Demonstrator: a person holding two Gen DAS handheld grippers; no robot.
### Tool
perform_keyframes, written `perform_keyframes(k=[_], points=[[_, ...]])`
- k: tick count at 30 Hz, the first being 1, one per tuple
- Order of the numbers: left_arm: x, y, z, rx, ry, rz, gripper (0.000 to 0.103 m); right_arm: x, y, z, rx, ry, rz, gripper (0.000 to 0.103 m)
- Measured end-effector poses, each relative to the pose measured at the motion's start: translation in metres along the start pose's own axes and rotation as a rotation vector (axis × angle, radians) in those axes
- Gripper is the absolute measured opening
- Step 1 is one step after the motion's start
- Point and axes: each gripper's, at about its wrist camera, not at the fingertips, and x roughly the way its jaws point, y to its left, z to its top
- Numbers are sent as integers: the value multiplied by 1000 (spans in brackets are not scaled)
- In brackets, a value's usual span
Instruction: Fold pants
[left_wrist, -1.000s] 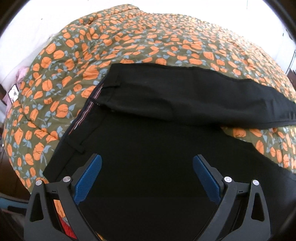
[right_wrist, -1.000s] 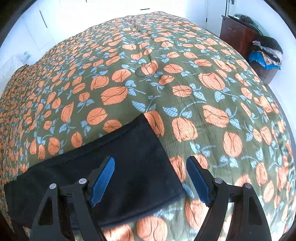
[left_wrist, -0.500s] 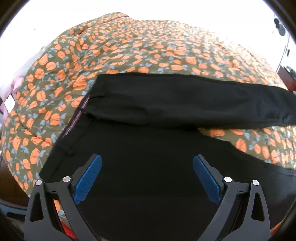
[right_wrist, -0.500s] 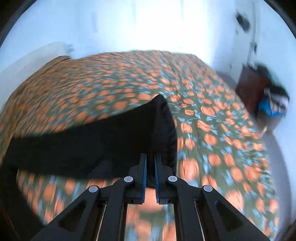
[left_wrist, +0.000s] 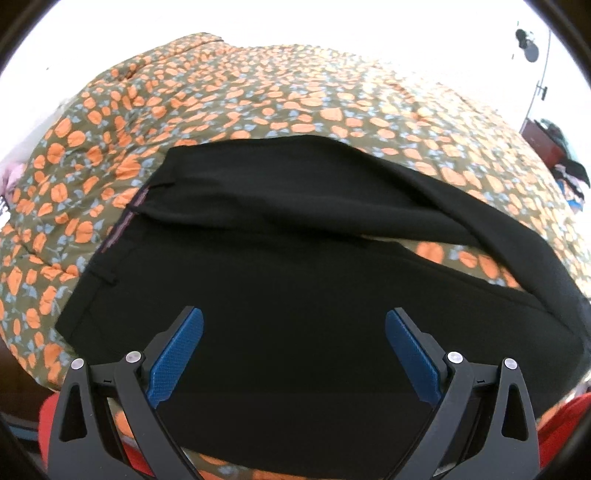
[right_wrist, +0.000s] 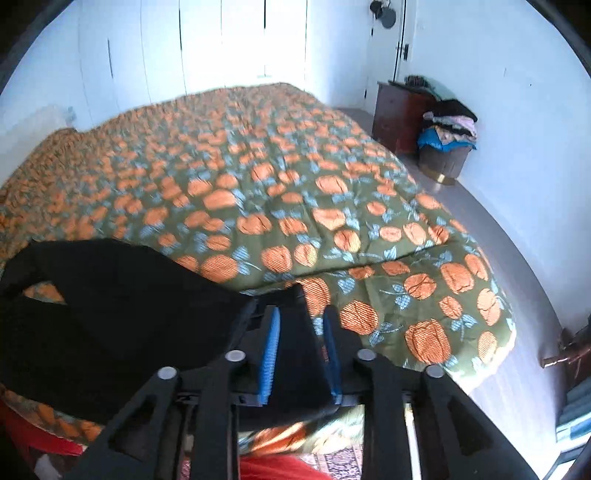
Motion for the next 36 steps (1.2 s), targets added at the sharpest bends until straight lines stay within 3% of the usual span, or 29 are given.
perform_keyframes(k=[4,9,13,16,19,22,27,32,34,36], points=[[5,-17,-12,20,38,-68,100,-20,36,-7,26,-12,138,49],[27,-42,-31,141,69,-81,100,-9,131,-38,74,105,502,49],[42,-34,-52,170,124,-47,100,14,204,-57,10,189,634,49],[39,-21,-60,155,102,-61,100,37,224,-65,13,250,646,55],[36,-14,-59,134,103,-67,100,57,206,-73,100,283,593,56],[37,-12,-61,124,101,-66,100,68,165,-75,318,258,593,56],[38,-14,-60,133,104,-57,101,78,105,-77,623,176,505,58],[39,-12,-57,124,118,-45,101,89,82,-81,824,149,456,53],[38,-12,-56,122,126,-37,101,88,81,-78,817,128,433,44],[34,-10,-53,109,133,-30,101,81,83,-73,759,105,396,7]])
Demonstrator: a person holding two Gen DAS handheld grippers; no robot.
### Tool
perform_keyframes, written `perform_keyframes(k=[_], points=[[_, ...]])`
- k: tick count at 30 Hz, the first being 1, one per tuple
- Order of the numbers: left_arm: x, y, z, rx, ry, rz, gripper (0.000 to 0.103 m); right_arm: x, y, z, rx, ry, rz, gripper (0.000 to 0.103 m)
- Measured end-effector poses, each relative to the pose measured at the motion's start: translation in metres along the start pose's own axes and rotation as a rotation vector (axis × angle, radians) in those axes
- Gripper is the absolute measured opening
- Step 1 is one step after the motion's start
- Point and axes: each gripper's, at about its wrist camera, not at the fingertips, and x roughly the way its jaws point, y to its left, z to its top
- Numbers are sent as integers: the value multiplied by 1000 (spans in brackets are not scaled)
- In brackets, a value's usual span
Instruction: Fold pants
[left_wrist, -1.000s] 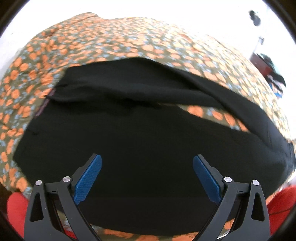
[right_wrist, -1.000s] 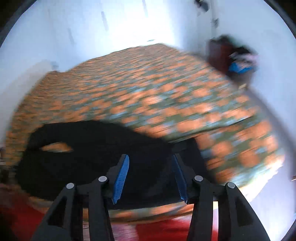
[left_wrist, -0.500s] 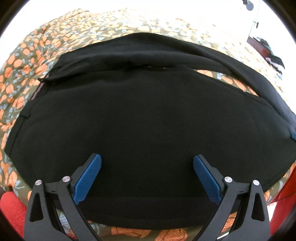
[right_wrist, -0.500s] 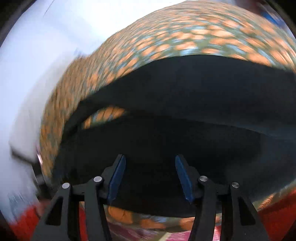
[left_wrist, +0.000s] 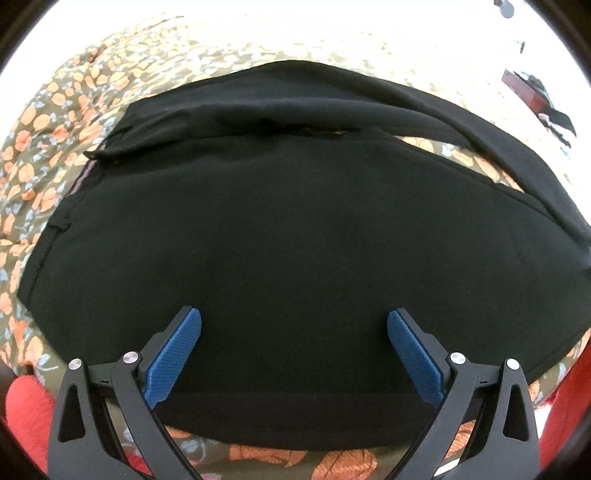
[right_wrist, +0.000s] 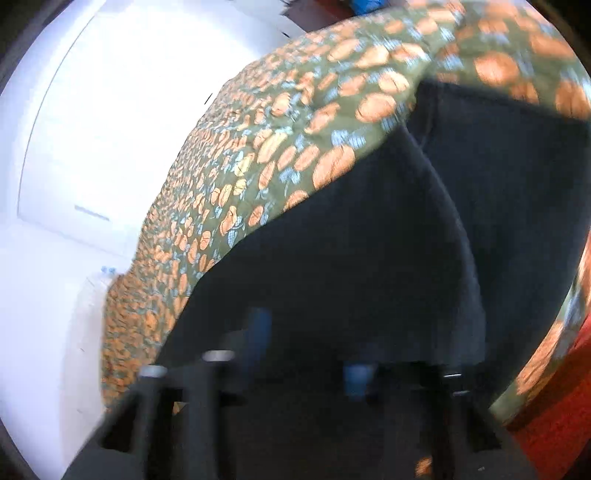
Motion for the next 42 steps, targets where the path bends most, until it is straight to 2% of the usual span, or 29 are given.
perform_keyframes(k=[1,4,6,8,11,12,14,19,23,24,26,27,28,29,31,33,35,37,38,40,42], points=[[-5,3,4,-18,-3,-11,101,-4,3,1,-25,-7,-6,6],[-20,13,28,-67,-31,-87,101,-21,23,5,-117,-12,51,5],[-29,19,53,-91,-57,-126,101,-41,45,6,-240,-29,91,5],[-35,27,88,-128,-83,-186,101,-62,72,0,-374,-51,127,5],[-27,38,134,-214,-77,-292,101,-85,101,-11,-509,-69,166,5],[-19,42,151,-253,-61,-335,101,-93,109,-16,-547,-70,187,5],[4,48,179,-322,-10,-370,101,-113,118,-28,-614,-74,232,5],[56,45,203,-407,96,-382,100,-155,131,-52,-734,-77,329,5],[77,38,209,-415,121,-373,98,-188,139,-67,-847,-56,378,5],[79,37,210,-419,123,-370,92,-196,142,-71,-880,-47,393,5],[83,36,210,-422,136,-370,58,-211,146,-80,-953,-21,415,5],[87,37,209,-421,157,-381,12,-217,148,-84,-987,0,425,5],[88,39,207,-423,174,-380,4,-219,147,-85,-1001,24,435,5],[84,42,203,-433,162,-377,4,-219,144,-84,-1000,50,440,5],[63,52,198,-454,106,-393,4,-204,135,-75,-982,61,377,5],[22,64,198,-476,20,-441,4,-175,121,-53,-919,63,283,5],[-34,79,199,-476,-103,-460,4,-155,118,-29,-893,24,238,5],[-99,94,187,-449,-244,-450,5,-150,132,-4,-890,-35,268,5],[-130,100,171,-424,-305,-421,5,-151,141,5,-897,-61,297,5],[-154,103,132,-403,-341,-376,6,-153,154,18,-917,-47,360,5],[-146,96,89,-407,-301,-341,7,-138,152,26,-927,46,352,5]])
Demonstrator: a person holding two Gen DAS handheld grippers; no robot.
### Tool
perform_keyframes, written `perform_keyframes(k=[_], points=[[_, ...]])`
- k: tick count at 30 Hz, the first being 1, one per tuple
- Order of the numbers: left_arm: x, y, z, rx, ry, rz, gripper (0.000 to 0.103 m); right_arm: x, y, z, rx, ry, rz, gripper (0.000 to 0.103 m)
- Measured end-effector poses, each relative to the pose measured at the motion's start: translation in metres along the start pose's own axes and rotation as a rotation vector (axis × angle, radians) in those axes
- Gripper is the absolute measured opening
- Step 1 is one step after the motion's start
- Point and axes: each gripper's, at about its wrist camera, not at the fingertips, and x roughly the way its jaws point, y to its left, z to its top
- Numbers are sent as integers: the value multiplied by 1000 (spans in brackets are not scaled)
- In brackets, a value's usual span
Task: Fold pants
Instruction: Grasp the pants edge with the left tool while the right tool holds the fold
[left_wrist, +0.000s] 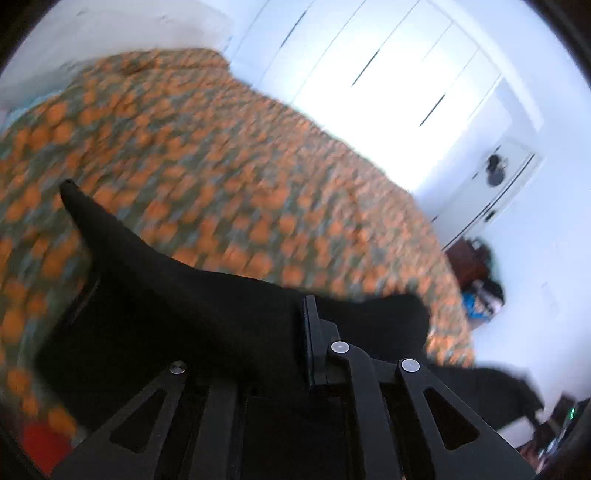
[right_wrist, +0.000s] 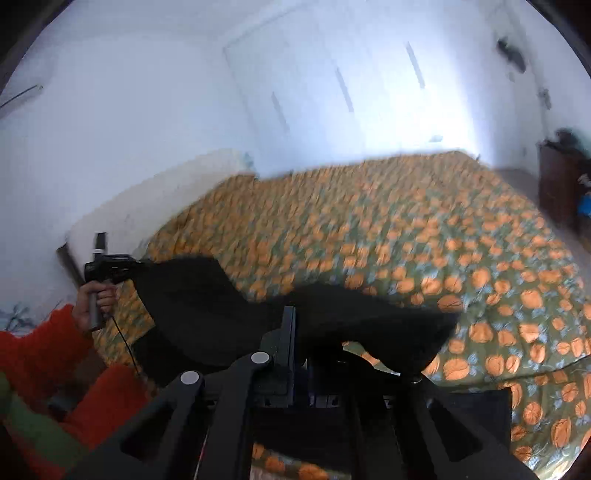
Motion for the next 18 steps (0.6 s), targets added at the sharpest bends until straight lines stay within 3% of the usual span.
perform_keyframes(k=[2,3,5,6,8,11,14,15,18], points=[[21,15,-56,-25,111,52,7,24,-26,-22,68,132,-39,5],[47,26,-93,-50,226,70,7,36,-43,-36,131,187,-47,5],[80,40,-131,-97,342,99,7,63,-80,-74,292,294,-103,6],[90,46,-147,-122,379,107,7,77,-99,-97,364,351,-138,6],[90,45,-151,-118,367,102,7,89,-116,-122,413,400,-219,11],[79,31,-135,-33,327,96,7,88,-125,-142,471,386,-221,16],[79,25,-135,3,319,103,8,76,-121,-150,519,317,-182,52],[80,26,-137,0,324,103,8,70,-120,-151,537,283,-181,58],[85,28,-140,-10,331,100,9,54,-126,-144,603,180,-160,61]])
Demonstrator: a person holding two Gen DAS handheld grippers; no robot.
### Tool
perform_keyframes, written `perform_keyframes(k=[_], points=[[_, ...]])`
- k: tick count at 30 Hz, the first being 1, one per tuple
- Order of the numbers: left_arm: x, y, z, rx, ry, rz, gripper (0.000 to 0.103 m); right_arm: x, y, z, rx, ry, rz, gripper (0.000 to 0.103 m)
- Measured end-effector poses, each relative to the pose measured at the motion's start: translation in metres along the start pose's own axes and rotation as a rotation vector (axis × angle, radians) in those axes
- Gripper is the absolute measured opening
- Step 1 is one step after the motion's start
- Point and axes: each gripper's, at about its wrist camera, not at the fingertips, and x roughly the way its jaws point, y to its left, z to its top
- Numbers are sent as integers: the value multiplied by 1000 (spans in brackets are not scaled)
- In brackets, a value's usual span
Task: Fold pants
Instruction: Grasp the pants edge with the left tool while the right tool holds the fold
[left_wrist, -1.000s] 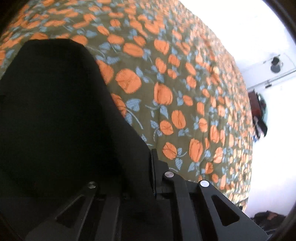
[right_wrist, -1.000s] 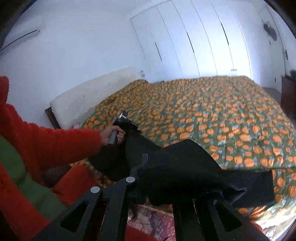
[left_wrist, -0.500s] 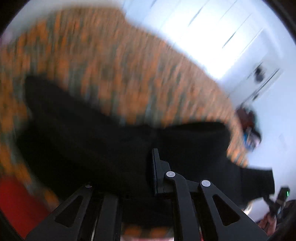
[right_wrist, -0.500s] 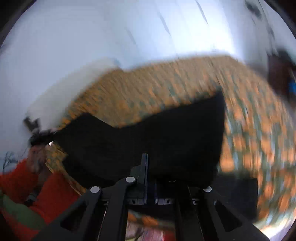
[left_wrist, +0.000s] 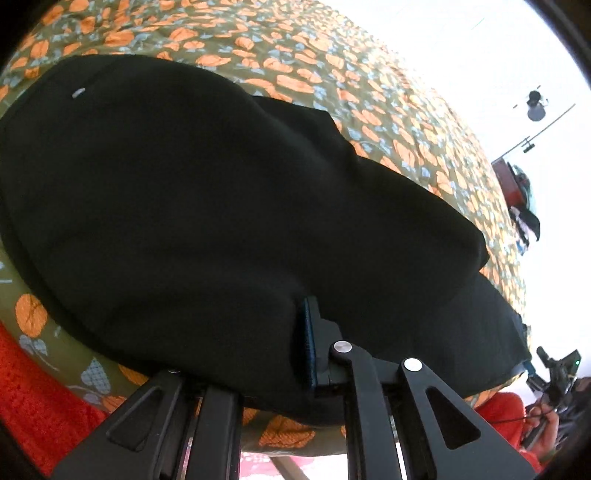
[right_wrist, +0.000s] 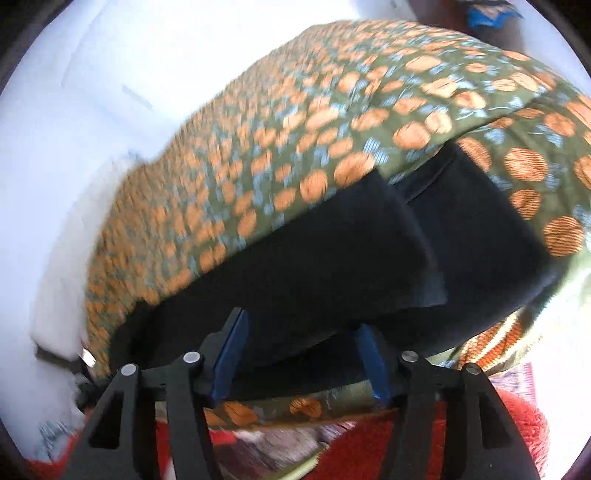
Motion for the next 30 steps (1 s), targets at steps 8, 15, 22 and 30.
perform_keyframes(k=[8,15,22,30], points=[[1,4,-3,-23,-20,-19,10,7,-42,19,291,-37,5,5],[12,-48,-16,160,-4,-14,17,-29,-17,28,107,-125,-275,5],[16,-31,-20,99,22,5,41,-22,-53,23,191,-89,-345,5],[13,-12,-17,29,13,-37,12,-18,-54,23,203,-96,-348,5]])
